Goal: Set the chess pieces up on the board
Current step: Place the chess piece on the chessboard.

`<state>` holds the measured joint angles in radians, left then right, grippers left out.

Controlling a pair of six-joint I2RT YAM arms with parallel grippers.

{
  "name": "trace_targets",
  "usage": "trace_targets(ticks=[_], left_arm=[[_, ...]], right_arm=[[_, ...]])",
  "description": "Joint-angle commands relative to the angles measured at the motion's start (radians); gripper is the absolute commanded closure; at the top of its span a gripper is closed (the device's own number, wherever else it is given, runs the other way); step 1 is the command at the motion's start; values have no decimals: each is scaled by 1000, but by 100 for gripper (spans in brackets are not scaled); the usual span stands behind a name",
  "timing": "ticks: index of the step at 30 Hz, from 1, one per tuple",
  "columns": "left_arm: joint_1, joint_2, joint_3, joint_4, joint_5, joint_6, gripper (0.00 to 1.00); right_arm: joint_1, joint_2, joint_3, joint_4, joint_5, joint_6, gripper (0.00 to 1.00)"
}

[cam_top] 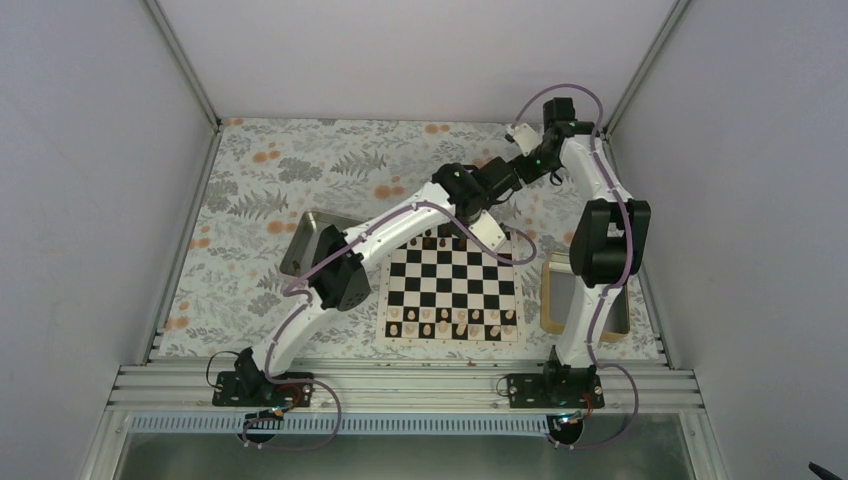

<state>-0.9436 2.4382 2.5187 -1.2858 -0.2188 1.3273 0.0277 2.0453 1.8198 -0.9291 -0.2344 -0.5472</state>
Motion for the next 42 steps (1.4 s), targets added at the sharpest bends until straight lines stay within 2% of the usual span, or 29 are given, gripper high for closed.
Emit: trace_targets(ticks=[1, 10, 27, 42], left_arm=[[-29, 51, -13, 60, -16, 66, 90], [-79, 81, -68, 121, 26, 134, 90], [-84, 104, -214, 252, -33, 168, 90], [-72, 120, -250, 314, -66, 174, 88]], right_arm=[[-19, 1, 38, -4, -33, 31, 0], [-28, -8, 38, -20, -77, 24, 0], [-28, -27, 36, -32, -110, 10, 0], [-28, -35, 34, -37, -117, 4, 0]])
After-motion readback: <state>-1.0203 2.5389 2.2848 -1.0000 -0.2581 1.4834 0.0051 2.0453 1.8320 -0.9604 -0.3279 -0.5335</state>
